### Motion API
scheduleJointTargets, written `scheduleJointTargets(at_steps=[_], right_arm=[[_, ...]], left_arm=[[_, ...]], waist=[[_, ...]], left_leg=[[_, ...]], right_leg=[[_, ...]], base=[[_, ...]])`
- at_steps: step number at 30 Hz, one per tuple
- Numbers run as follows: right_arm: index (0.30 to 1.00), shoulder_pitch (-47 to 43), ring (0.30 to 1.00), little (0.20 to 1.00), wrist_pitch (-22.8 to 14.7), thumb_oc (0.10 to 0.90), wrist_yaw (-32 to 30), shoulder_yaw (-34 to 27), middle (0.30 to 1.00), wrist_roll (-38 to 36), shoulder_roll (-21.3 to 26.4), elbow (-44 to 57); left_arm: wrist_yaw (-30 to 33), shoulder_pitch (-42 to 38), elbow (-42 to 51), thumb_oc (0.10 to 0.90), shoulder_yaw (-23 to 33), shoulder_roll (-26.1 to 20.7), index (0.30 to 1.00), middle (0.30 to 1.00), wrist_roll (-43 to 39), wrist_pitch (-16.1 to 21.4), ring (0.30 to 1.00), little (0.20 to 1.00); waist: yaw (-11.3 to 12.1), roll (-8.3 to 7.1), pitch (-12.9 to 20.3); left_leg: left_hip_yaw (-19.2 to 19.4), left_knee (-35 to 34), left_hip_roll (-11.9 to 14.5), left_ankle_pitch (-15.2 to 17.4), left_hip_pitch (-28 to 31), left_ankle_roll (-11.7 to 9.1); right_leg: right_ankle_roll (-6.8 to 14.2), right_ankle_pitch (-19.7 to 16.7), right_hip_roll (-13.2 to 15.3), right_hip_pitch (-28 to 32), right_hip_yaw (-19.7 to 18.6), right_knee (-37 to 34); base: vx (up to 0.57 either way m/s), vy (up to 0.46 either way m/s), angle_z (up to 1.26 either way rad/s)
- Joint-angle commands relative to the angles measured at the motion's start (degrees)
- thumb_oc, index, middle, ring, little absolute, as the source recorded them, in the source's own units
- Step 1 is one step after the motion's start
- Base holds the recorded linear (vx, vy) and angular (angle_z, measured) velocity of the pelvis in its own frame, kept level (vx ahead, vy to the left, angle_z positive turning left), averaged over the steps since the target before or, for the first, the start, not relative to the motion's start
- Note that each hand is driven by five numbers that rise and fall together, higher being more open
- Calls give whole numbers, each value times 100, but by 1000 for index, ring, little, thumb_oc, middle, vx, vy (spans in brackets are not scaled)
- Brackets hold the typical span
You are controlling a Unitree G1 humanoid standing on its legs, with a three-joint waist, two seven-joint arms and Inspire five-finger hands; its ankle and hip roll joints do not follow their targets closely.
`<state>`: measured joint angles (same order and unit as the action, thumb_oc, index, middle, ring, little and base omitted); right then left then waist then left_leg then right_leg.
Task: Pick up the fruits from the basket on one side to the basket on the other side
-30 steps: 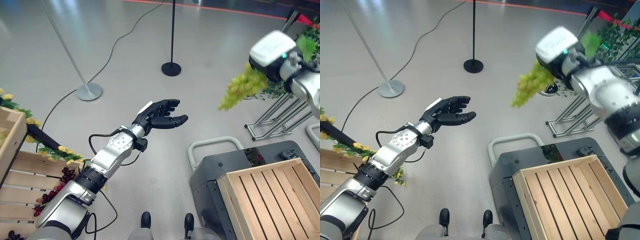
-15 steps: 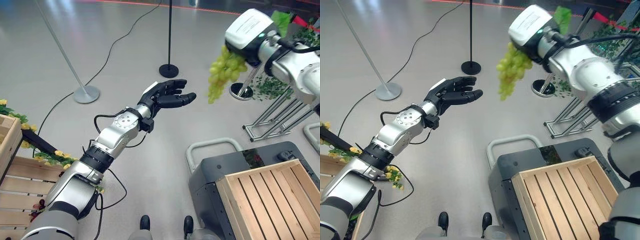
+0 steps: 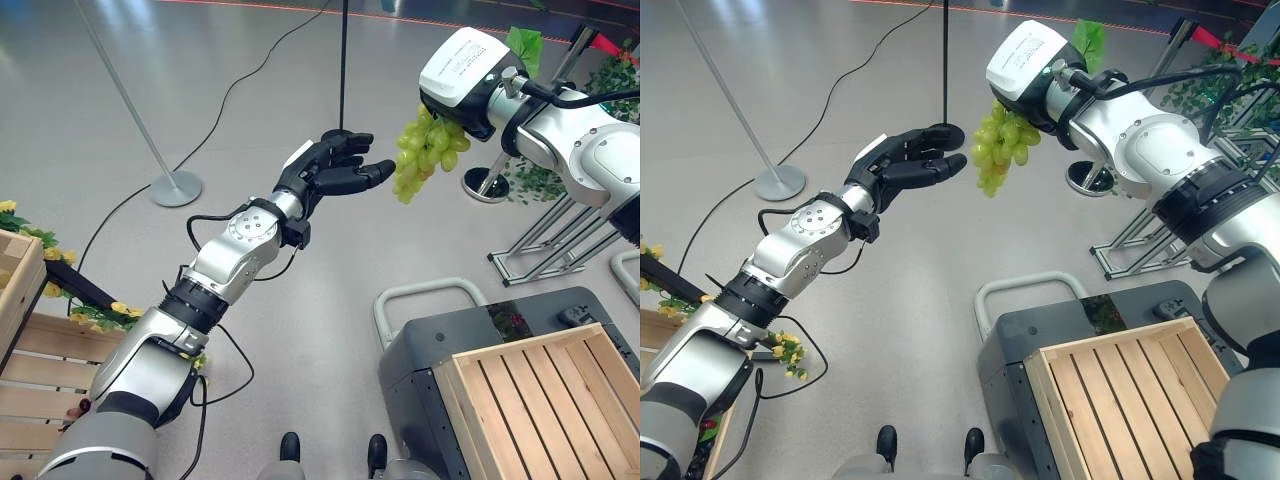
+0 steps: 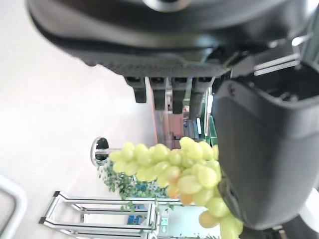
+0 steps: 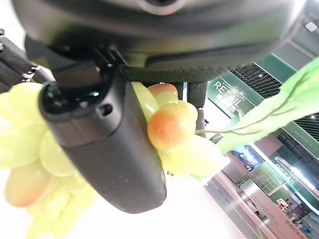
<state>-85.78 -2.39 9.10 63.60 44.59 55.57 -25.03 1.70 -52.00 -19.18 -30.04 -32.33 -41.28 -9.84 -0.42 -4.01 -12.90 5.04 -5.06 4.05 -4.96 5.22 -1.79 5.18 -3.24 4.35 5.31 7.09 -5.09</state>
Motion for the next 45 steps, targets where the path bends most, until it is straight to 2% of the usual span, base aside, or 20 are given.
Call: scheduleJointTargets(at_steps=[1,22,32,45], right_arm=[[300,-1072,300,300,371,400,-134,171,300,-69,-99,-466],[300,-1333,300,300,377,400,-222,247,300,-174,-368,-363],[300,-1395,300,300,391,400,-146,229,300,-242,-565,-328],[300,-1495,300,300,387,400,25,195,300,-380,-775,-384]], left_arm=[[-98,-722,-276,800,-213,53,900,900,30,407,900,900],[-1374,-911,-779,800,-694,-25,900,900,-2,881,900,900],[-1001,-965,-1182,800,-667,122,900,900,193,953,900,900],[-105,-1165,-1717,800,-609,227,900,900,773,1123,900,900]], waist=[[176,-100,1217],[179,-80,1255],[158,-98,1271],[91,-120,1279]], left_leg=[[-8,6,211,342,197,-416],[-11,6,188,390,265,-395],[-8,6,199,384,277,-396],[7,6,212,376,241,-393]], right_leg=[[250,64,255,228,167,22],[246,77,253,262,66,26],[229,85,239,275,39,19],[215,89,214,236,-19,9]], base=[[0,0,0],[3,1,0],[0,0,0],[-5,0,0]])
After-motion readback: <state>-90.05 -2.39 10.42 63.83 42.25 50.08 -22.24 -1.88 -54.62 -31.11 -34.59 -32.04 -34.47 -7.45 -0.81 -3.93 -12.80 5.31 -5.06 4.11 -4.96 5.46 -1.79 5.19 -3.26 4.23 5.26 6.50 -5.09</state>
